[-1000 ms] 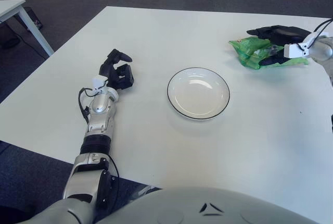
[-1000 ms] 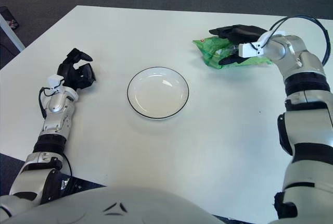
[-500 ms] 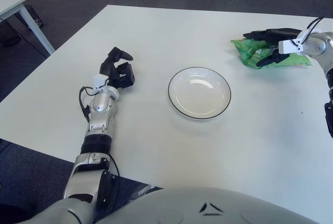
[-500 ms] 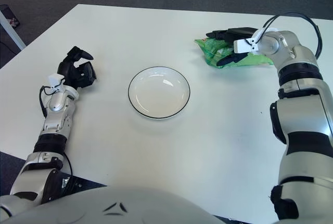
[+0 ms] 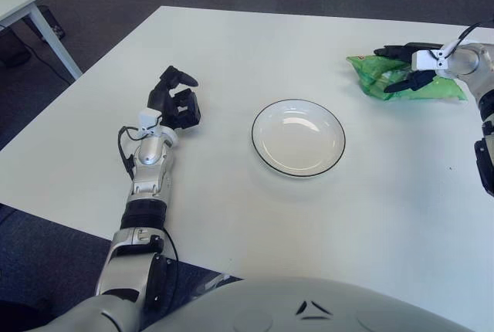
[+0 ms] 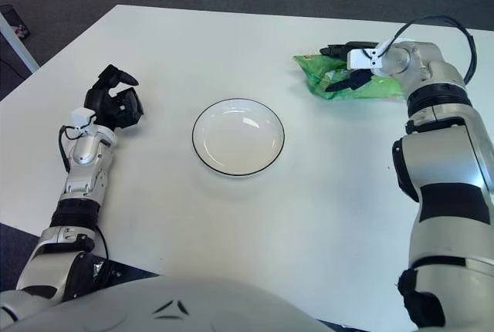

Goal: Put the snack into the plate.

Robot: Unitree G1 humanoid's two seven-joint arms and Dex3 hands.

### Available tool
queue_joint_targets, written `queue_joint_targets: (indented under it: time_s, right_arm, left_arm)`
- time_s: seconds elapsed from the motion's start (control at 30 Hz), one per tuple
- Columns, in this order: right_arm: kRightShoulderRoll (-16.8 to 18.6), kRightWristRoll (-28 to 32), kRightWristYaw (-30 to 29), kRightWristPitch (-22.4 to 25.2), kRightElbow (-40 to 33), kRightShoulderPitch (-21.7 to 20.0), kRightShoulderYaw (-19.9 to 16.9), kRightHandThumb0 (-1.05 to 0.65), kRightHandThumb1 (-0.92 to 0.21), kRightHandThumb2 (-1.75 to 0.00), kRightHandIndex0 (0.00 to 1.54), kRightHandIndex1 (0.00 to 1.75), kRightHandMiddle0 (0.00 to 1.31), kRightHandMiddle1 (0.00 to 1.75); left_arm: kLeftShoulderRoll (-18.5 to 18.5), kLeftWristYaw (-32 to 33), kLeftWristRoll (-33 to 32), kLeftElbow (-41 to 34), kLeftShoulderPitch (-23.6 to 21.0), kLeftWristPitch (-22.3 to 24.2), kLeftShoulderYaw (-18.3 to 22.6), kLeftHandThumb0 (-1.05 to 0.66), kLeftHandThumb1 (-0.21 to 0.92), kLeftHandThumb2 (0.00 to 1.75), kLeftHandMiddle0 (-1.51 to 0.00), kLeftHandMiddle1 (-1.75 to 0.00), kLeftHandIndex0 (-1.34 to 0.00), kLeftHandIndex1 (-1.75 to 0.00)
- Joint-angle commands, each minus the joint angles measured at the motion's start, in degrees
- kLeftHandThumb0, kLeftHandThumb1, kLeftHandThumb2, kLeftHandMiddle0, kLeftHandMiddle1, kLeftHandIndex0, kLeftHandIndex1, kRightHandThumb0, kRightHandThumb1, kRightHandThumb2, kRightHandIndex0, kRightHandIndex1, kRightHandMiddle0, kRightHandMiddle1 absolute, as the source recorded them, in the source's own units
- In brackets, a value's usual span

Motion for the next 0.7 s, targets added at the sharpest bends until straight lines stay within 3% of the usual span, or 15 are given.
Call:
queue_joint_targets:
  time_s: [0.0,0.23,0.33,0.53,0.57,0.67]
  right_arm:
    - [1.14,0.13,4.60,1.45,1.54,-0.35,0.77,-1.05,-0.92,-0.54,0.00,0.00,0.00,0.00]
    - [-0.07,1.68,9.59,1.78,1.25,-1.49,-0.28,-1.05,-0.92,-0.67,0.00,0.00,0.00,0.00]
    - [-0.56,2.95,8.45,1.90,0.85,-2.13,-1.75,-1.04,-0.92,-0.70,0.00,0.00,0.00,0.00]
    - [-0.27,7.25,0.67,3.35,0.63,-0.82,-6.92,-0.98,-0.92,-0.79,0.00,0.00,0.01,0.01]
    - [0.11,9.19,-1.05,3.98,0.65,-0.43,-8.95,-0.96,-0.92,-0.79,0.00,0.00,0.02,0.04]
    - [0.87,14.03,-6.36,5.67,0.47,-0.19,-14.29,-0.84,-0.92,-0.72,0.16,0.09,0.00,0.46]
  left_arm:
    - [-3.93,1.78,1.07,4.48,12.17,1.37,-0.81,-0.44,0.45,1.15,-1.07,-1.75,-0.51,-1.75]
    - [-3.74,1.58,1.11,3.77,12.65,1.61,-0.98,-0.44,0.45,1.15,-1.07,-1.75,-0.51,-1.75]
    - [-3.56,1.06,0.72,3.71,12.72,1.86,-0.96,-0.44,0.46,1.14,-1.07,-1.75,-0.50,-1.75]
    - [-3.33,0.27,0.01,3.68,12.66,2.56,-0.96,-0.43,0.47,1.13,-1.07,-1.75,-0.49,-1.75]
    - [-3.32,0.18,-0.07,3.63,12.69,2.63,-0.97,-0.43,0.47,1.12,-1.06,-1.75,-0.49,-1.75]
    - [-3.32,-0.01,-0.23,3.32,12.84,2.82,-1.02,-0.43,0.47,1.12,-1.06,-1.75,-0.49,-1.75]
